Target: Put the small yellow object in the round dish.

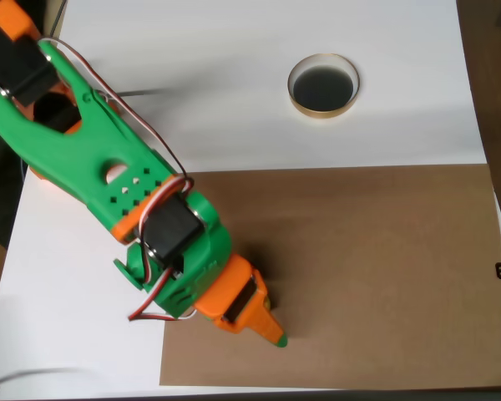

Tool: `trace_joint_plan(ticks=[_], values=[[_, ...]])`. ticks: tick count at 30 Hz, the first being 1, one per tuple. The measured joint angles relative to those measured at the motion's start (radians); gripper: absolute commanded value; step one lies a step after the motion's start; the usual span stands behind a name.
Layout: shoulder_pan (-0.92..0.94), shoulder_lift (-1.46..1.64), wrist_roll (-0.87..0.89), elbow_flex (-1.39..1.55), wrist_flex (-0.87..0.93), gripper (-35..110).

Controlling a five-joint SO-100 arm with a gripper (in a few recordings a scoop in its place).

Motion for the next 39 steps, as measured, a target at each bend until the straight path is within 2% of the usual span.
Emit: trace_joint_plan(ticks=[12, 18, 33, 39], values=[[-0.060, -0.040, 0.044, -0.046, 0.032, 30], [-0.086, -0.040, 0.058, -0.046, 0.031, 20], [-0.081, -0.040, 0.058, 0.014, -0.037, 22], [-0.084, -0.040, 0.058, 0.017, -0.049, 14]])
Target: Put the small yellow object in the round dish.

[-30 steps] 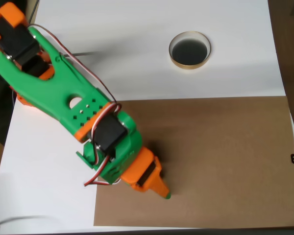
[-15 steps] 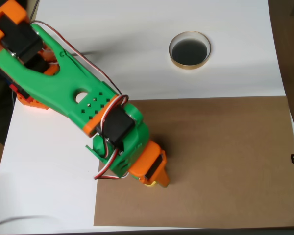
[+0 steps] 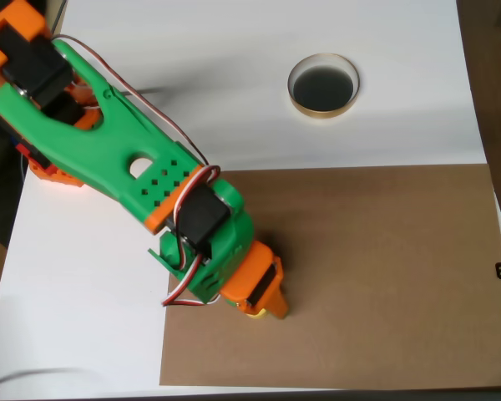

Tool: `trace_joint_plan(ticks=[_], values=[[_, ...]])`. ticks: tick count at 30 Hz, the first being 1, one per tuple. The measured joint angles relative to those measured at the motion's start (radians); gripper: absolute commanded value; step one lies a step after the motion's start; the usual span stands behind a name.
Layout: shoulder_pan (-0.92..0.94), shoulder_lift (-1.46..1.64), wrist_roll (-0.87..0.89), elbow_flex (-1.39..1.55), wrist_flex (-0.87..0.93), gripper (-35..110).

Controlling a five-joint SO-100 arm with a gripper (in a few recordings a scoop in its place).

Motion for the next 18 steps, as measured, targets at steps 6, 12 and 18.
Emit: trace_joint_plan(ticks=[6, 12, 18], values=[[0.011, 0.002, -0.002, 0.015, -0.015, 8], [0.015, -0.009, -0.006, 0.017, -0.031, 3], [0.021, -0.009, -0.029, 0.015, -0.029, 0]])
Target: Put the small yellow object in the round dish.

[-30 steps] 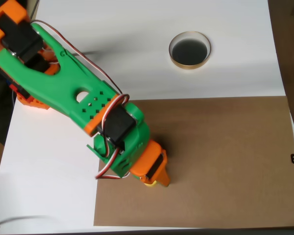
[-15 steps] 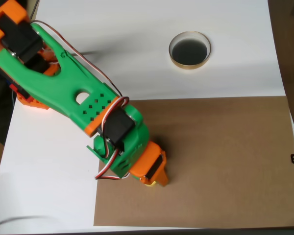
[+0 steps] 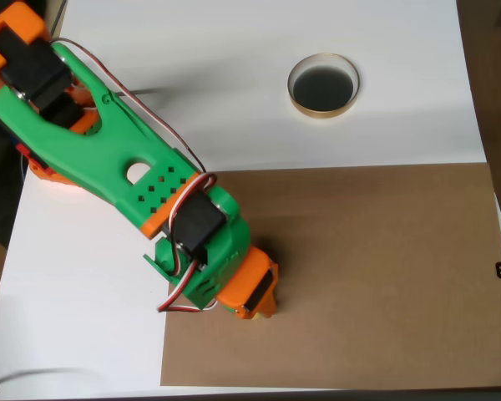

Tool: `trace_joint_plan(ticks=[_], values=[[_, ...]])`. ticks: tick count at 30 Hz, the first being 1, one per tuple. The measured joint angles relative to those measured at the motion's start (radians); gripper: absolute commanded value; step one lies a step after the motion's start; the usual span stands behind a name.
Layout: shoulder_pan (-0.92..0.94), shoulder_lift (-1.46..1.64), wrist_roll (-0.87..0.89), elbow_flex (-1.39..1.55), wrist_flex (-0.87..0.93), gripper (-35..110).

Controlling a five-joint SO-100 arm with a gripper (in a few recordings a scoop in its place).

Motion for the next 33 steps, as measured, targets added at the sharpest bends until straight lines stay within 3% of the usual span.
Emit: trace_joint_plan(ticks=[16, 33], values=[[-0.097, 0.012, -0.078, -0.114, 0.187, 0], [-0.541, 0.048, -0.080, -0.224, 0.316, 0]])
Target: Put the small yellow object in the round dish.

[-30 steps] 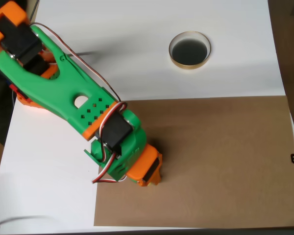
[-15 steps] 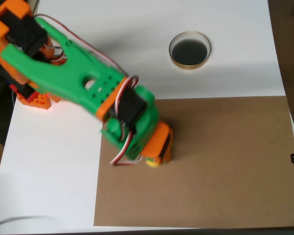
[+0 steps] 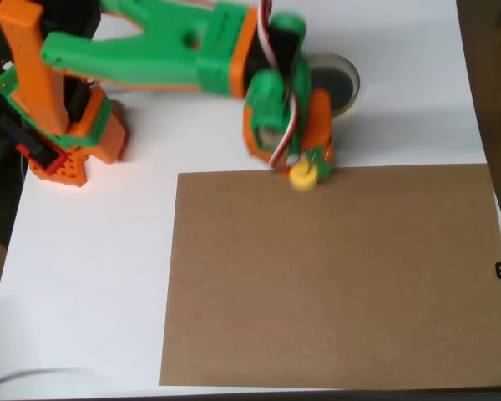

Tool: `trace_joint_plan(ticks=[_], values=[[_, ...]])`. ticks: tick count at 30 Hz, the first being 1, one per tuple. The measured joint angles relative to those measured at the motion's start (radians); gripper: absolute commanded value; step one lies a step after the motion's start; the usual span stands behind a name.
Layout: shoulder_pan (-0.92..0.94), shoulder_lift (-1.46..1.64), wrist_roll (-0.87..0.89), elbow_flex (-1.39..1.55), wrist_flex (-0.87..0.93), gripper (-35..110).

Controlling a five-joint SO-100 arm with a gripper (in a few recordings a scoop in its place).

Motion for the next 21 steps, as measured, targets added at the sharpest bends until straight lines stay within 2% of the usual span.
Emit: trace_joint_plan(ticks=[11, 21], values=[[-0.288, 0.000, -0.002, -0.003, 0.017, 0], [-0.436, -0.052, 0.032, -0.021, 0.005, 0]])
